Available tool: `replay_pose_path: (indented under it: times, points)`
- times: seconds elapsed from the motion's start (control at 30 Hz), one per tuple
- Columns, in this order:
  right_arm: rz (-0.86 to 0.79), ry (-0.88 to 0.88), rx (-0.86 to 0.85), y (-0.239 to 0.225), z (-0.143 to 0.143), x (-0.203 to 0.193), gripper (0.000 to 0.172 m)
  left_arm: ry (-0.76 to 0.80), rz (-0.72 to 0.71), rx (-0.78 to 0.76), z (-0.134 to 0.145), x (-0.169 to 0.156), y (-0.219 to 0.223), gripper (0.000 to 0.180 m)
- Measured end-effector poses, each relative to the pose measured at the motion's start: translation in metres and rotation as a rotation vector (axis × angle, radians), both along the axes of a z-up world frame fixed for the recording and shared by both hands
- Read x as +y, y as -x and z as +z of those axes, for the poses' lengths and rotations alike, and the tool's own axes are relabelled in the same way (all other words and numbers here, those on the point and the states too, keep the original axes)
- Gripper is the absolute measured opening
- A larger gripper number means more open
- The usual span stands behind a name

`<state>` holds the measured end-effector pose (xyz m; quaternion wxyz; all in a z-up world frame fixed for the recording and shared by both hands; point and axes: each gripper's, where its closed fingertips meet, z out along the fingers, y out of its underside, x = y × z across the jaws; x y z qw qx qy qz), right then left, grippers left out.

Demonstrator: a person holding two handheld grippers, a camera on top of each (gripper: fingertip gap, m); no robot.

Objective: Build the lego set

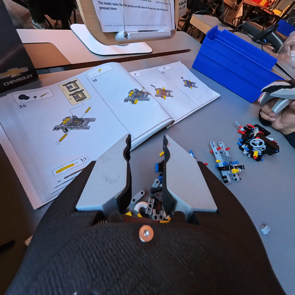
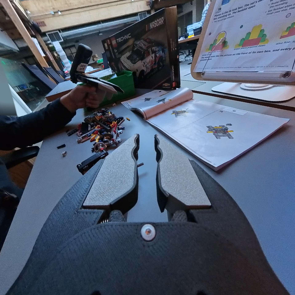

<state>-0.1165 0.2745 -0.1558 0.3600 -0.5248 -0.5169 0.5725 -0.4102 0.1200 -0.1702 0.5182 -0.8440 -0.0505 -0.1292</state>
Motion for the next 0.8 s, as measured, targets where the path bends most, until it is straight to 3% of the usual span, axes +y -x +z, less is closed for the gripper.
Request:
replay_pose_path:
  times: [0.23, 0.4, 0.7, 0.8]
  points:
    - [0.009, -0.008, -0.012, 0.001, -0.002, -0.002, 0.016, -0.011, 0.023, -0.045, 0.006, -0.005, 0.008, 0.035]
    - [0.066, -0.033, -0.087, -0.001, -0.008, -0.020, 0.028, 0.030, -0.022, -0.012, -0.002, -0.004, -0.003, 0.036]
    - [0.313, -0.418, -0.501, 0.001, -0.037, -0.103, 0.072, 0.048, -0.042, -0.017, -0.008, -0.002, -0.008, 0.034]
    - [0.397, -0.539, -0.619, 0.004, -0.052, -0.116, 0.076, 0.047, -0.033, -0.019, -0.008, -0.002, -0.005, 0.034]
